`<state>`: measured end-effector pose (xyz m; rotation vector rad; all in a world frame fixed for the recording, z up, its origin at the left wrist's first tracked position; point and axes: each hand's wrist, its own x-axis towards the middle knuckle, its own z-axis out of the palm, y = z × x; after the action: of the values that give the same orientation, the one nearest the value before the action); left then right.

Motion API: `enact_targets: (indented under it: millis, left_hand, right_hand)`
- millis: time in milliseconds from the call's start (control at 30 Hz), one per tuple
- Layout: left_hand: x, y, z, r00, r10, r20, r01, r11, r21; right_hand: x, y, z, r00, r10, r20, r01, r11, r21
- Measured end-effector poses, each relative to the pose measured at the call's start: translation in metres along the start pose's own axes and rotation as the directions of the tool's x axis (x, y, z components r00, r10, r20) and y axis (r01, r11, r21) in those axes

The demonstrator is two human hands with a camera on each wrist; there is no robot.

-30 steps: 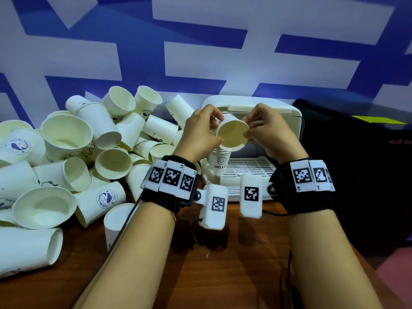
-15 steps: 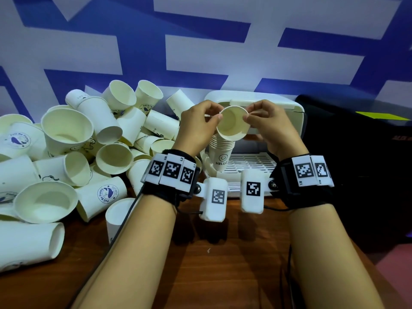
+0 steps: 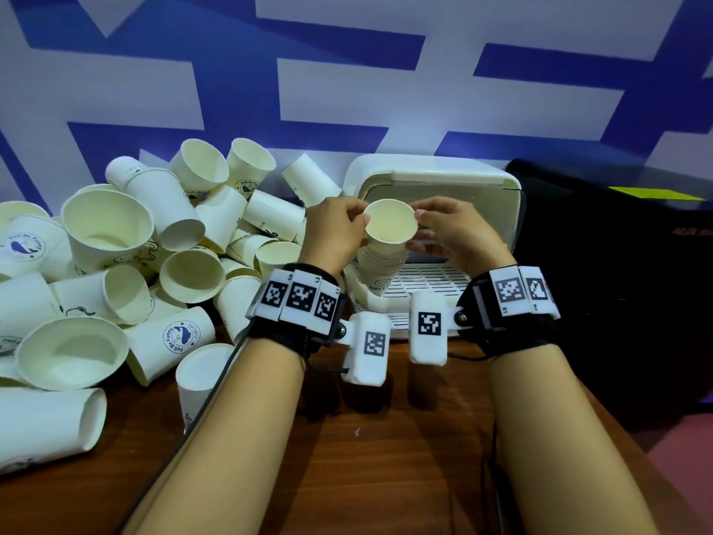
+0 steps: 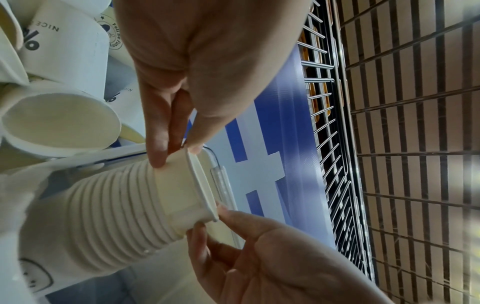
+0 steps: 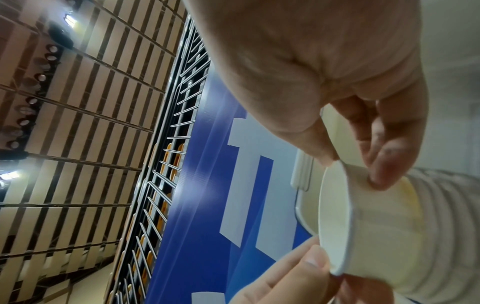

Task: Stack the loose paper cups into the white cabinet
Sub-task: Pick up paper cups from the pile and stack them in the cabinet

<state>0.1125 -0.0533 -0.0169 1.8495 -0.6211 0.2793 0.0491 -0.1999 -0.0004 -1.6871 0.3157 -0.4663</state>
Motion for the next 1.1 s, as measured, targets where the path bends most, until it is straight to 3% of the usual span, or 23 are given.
enact_targets:
  millis: [167,267,600,833,1100]
  left_hand:
    - [-0.003,-0.006,0.003,0.998,-0.045,0.045,0.042,0.997,0.063]
    - [-0.003,-0.008,0.006,0.995,-0.087,0.058,0.087,0.996,0.008]
    - [-0.003,-0.012,0.013,0.994,-0.110,0.014,0.110,0.994,-0.025]
    - [-0.004,-0.006,0.013,0.990,-0.136,-0.031,0.134,0.990,-0.044]
    - [-0.002,0.000,0.008,0.970,-0.213,0.122,0.211,0.977,0.028]
  right_hand:
    - [0.006,0.013,0.003,0.997,0.080,0.004,-0.080,0.997,0.011]
    - [0.010,0.019,0.003,0.994,0.108,0.005,-0.108,0.992,0.067]
    - [0.012,0.027,0.005,0.993,0.119,-0.003,-0.119,0.989,0.086]
    - [0.016,0.026,0.004,0.991,0.133,-0.002,-0.128,0.959,0.253]
    - [0.023,0.028,0.004,0.995,0.097,0.009,-0.096,0.948,0.305]
